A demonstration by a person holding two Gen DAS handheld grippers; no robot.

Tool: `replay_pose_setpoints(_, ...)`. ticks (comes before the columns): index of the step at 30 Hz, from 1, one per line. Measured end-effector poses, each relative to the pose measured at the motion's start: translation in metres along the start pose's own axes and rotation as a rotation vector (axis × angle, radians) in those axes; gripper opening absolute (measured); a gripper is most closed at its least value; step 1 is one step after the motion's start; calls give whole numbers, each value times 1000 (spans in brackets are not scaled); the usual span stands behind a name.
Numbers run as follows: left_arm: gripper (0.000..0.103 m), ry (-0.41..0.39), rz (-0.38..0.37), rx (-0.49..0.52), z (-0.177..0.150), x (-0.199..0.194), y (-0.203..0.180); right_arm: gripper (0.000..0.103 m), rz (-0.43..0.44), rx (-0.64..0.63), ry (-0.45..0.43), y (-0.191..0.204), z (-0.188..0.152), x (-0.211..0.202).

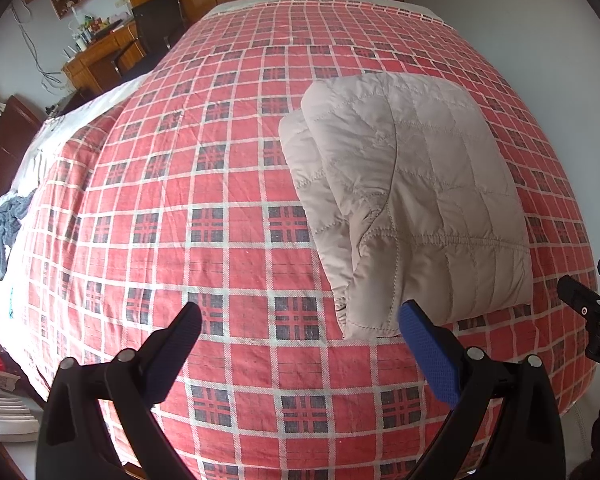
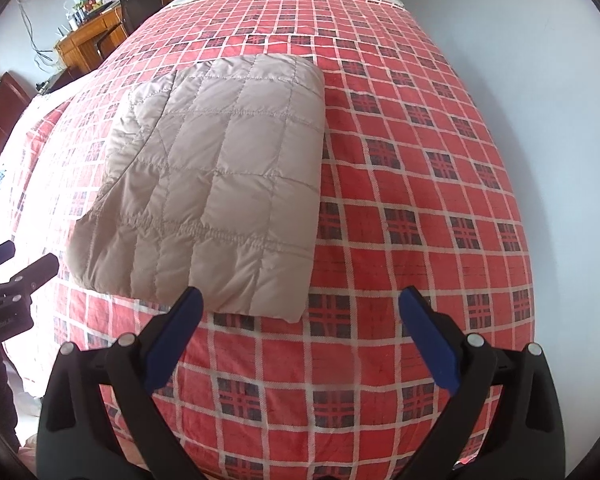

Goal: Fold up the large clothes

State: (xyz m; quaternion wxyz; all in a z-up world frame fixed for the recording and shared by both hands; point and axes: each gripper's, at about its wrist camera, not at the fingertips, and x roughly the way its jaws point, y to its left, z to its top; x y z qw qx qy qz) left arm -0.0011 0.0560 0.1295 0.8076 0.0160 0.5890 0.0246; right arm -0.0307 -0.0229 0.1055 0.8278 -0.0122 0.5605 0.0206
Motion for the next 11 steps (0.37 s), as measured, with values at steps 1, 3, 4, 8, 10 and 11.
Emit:
replay_pose_setpoints(1,99,0,0,-1,0,0,0,98,-1,0,2,0,0,0)
replay_pose_setpoints(3,99,1,0,-1,0,0,0,98,-2,-1,6,1,-1,1)
replay_pose_setpoints(4,99,1,0,0,0,0,0,98,-3,-3,11,1,-1,2)
replay_pose_setpoints(8,99,1,0,2,0,1,0,98,-4,-10,25,2,-1,3)
replay_pose_setpoints(10,99,1,-1,2,0,1,1,98,-13,-13,33,3,-1,5)
replay_pose_setpoints(11,99,1,-1,1,0,1,1,98,-15,-14,32,3,-1,5)
